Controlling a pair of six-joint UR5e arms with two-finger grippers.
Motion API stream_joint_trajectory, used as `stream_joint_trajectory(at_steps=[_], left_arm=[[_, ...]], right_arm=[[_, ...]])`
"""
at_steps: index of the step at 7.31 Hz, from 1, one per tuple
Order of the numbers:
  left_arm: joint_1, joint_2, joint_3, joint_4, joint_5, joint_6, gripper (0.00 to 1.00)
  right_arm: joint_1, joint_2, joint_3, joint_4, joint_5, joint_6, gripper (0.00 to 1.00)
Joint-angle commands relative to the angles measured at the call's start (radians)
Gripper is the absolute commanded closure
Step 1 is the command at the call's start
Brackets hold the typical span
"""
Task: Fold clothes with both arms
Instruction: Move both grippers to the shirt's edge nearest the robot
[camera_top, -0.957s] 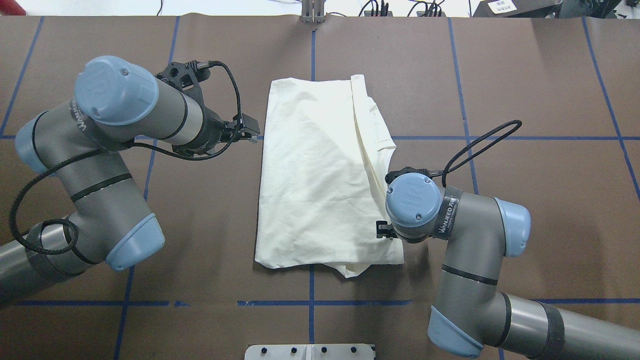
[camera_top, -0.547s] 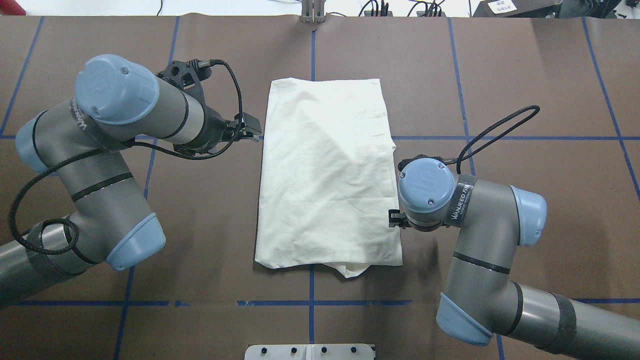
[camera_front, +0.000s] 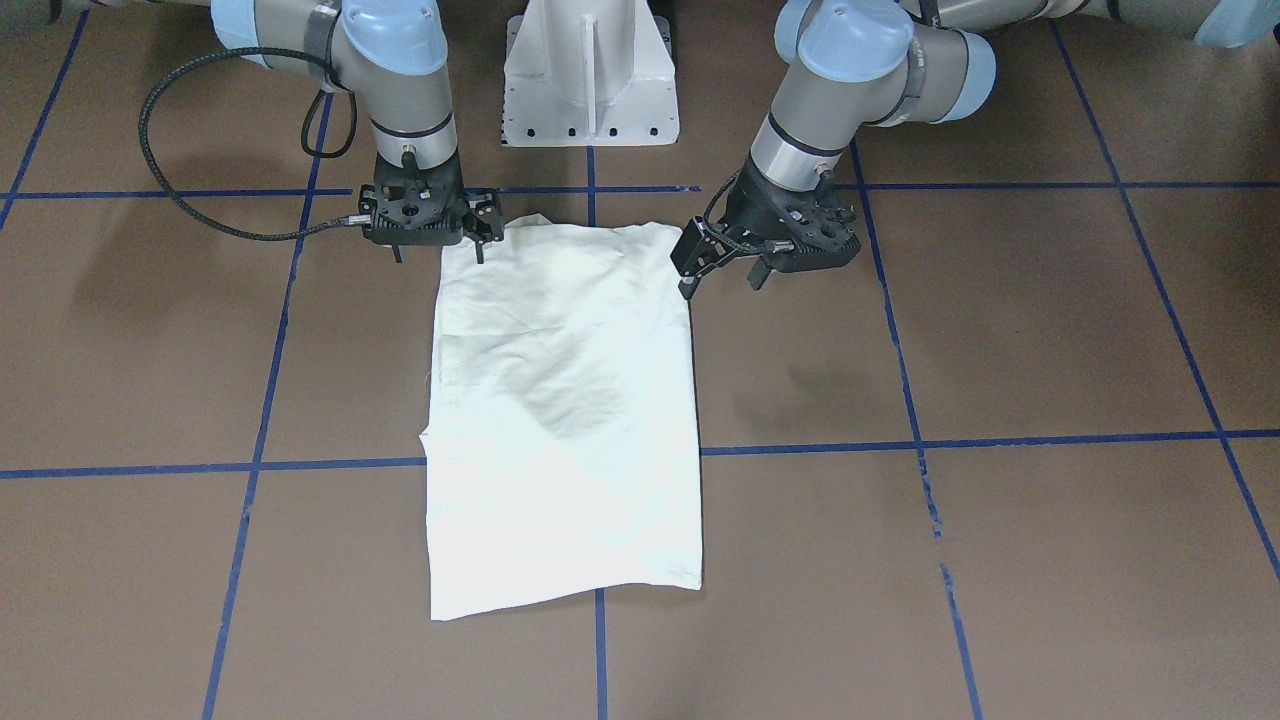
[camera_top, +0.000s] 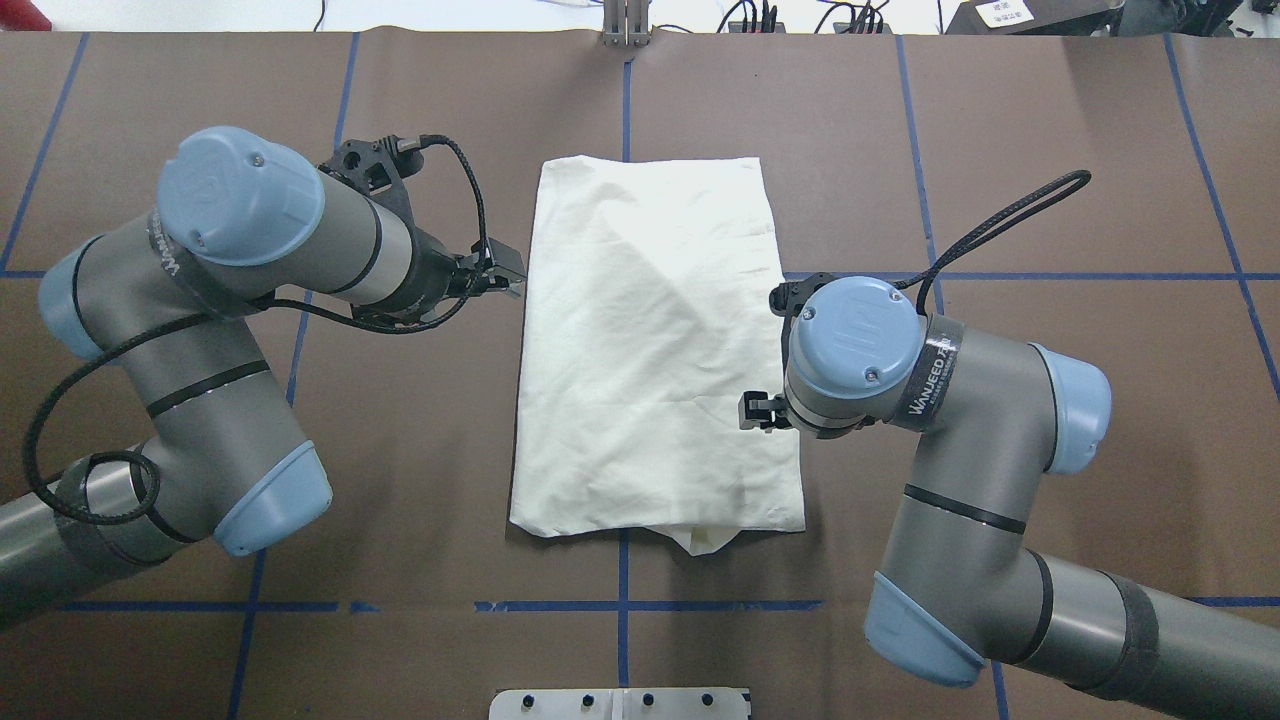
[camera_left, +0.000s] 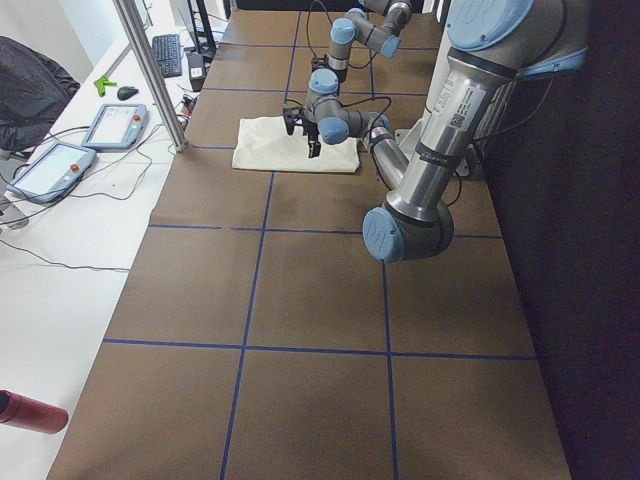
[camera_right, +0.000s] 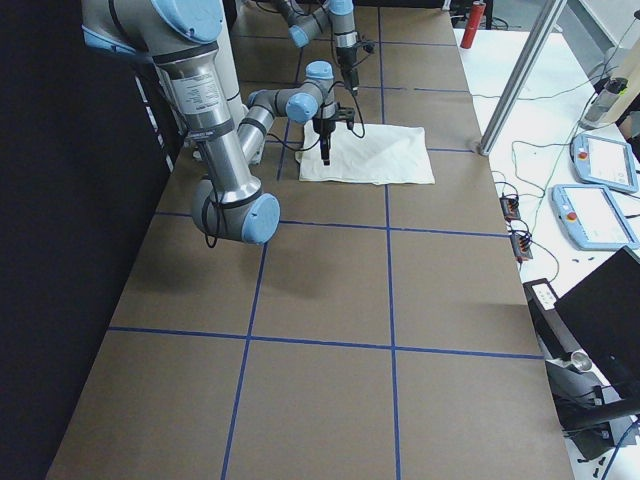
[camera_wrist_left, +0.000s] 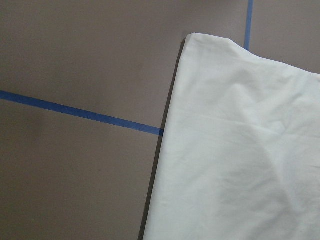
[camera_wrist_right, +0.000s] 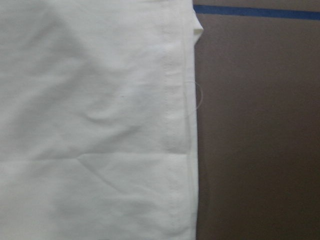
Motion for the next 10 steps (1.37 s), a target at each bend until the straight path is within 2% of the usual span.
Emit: stream_joint_trajectory(at_steps=[1, 2, 3, 6, 10], left_arm=[[0.137, 0.027, -0.012, -0.034, 0.104, -0.231, 0.0], [0.203, 0.029, -0.007, 0.006, 0.143, -0.253, 0.01], [0.273, 0.009, 0.002, 0.093, 0.19, -0.256, 0.06], [0.283, -0.007, 0.017, 0.134, 0.215, -0.255, 0.19], [0.276, -0.008, 0.019, 0.186, 0.218, -0.246, 0.25]], right_arm=[[0.003, -0.006, 0.023, 0.091, 0.01, 0.018, 0.0], [0.003, -0.009, 0.023, 0.104, 0.01, 0.024, 0.0], [0.003, -0.01, 0.023, 0.108, 0.01, 0.024, 0.0], [0.005, -0.01, 0.021, 0.109, 0.009, 0.032, 0.0], [0.006, -0.013, 0.018, 0.109, 0.009, 0.032, 0.0]])
